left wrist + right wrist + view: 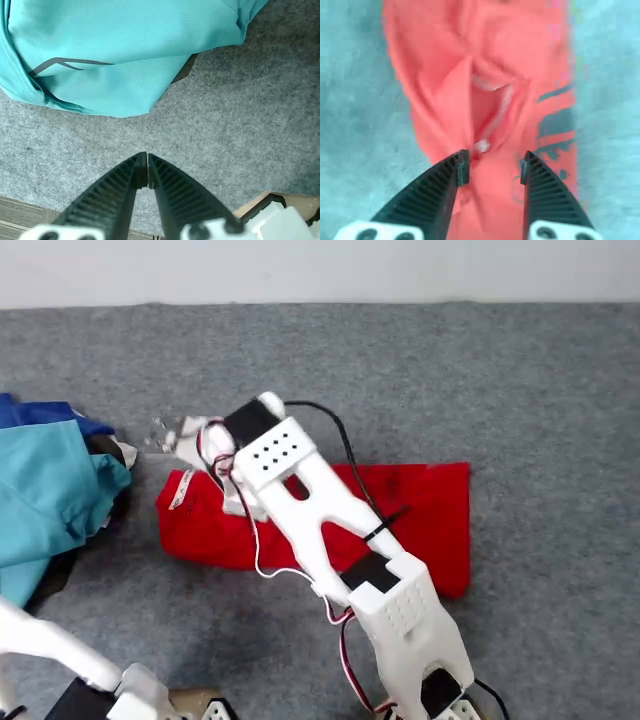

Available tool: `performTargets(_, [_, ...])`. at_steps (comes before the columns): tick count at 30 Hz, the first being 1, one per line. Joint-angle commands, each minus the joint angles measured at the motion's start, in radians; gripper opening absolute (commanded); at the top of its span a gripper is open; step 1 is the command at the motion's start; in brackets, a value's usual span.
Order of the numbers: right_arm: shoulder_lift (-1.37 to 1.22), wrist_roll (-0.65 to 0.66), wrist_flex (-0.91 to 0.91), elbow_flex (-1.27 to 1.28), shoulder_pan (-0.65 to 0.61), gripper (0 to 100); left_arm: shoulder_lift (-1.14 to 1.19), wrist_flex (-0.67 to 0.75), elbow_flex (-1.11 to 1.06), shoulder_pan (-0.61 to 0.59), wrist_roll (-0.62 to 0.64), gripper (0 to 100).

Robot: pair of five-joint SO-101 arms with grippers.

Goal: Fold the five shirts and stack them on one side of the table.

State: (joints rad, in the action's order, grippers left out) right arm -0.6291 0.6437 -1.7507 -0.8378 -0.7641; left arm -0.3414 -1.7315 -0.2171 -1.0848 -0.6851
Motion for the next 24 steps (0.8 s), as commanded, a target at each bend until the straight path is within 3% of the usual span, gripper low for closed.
performTargets(1, [0.01,-0.037,-0.038,-0.167,-0.025,18.6,-0.032,-0.02,0.005,0.009,0.003,2])
performTargets(8, [-0.03,-0.04,0.007,-0.161,-0.13,18.6,-0.032,-0.018,0.005,0.009,0.003,2])
performTargets(18, [-0.2,-0.041,0.071,-0.163,-0.136,18.1,-0.032,-0.006,0.005,0.009,0.003,2])
performTargets(24, [-0.179,0.003,0.102,-0.222,-0.13,4.1,-0.032,-0.006,0.005,0.009,0.003,2])
